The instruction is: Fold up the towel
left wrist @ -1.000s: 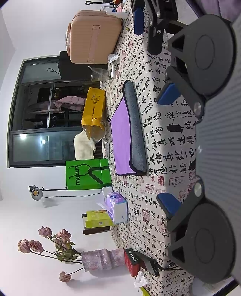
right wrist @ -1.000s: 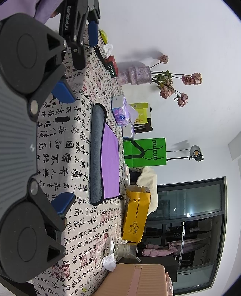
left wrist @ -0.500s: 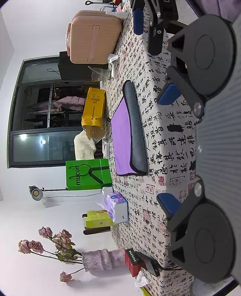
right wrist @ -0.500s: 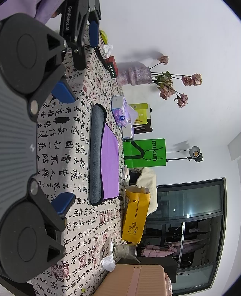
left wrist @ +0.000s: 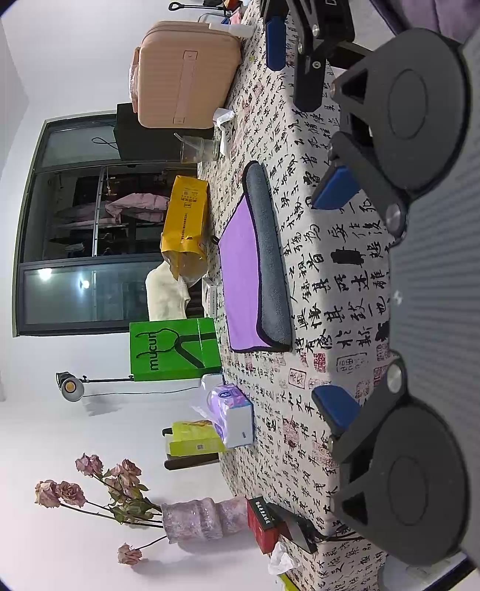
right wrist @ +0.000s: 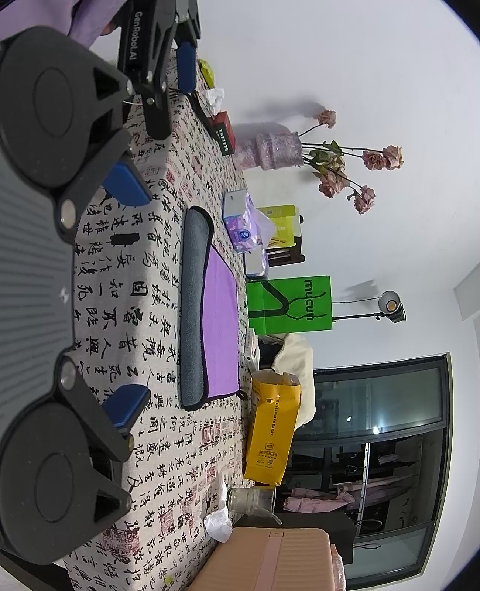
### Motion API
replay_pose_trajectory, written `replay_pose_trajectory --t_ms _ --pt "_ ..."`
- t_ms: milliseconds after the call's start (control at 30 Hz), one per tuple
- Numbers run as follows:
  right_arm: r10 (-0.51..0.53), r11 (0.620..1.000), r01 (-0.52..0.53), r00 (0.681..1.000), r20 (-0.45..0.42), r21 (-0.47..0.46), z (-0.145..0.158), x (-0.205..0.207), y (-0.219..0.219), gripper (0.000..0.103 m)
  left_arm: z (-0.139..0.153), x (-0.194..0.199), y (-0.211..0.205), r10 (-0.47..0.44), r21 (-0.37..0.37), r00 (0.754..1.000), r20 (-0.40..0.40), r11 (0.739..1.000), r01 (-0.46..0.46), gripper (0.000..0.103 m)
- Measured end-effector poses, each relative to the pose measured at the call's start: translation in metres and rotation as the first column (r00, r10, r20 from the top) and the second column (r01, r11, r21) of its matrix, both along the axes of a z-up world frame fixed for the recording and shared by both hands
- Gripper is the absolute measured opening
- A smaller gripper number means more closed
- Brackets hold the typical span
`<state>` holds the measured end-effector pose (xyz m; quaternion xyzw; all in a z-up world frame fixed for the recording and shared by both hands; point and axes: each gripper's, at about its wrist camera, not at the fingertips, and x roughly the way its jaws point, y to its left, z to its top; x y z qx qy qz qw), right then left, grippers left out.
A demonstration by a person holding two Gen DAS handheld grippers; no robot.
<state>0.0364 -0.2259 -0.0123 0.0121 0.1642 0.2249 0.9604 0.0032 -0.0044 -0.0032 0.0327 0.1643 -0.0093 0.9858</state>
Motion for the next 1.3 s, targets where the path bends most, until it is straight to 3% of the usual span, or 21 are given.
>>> replay_pose_trajectory --t_ms 600,1300 --pt "-0.029 0.999 0.029 1.000 -0.004 0.013 -0.002 0.006 -0.002 0.103 0.000 0.007 -0.002 -0.005 0.023 1.000 0.007 1.000 0.005 0.103" --pt "-0.086 0.996 0.086 0.996 0.009 -0.023 -0.007 0.045 -0.010 0.103 0.008 0.050 0.008 0.039 0.061 0.998 0.057 0.997 -0.043 0.103"
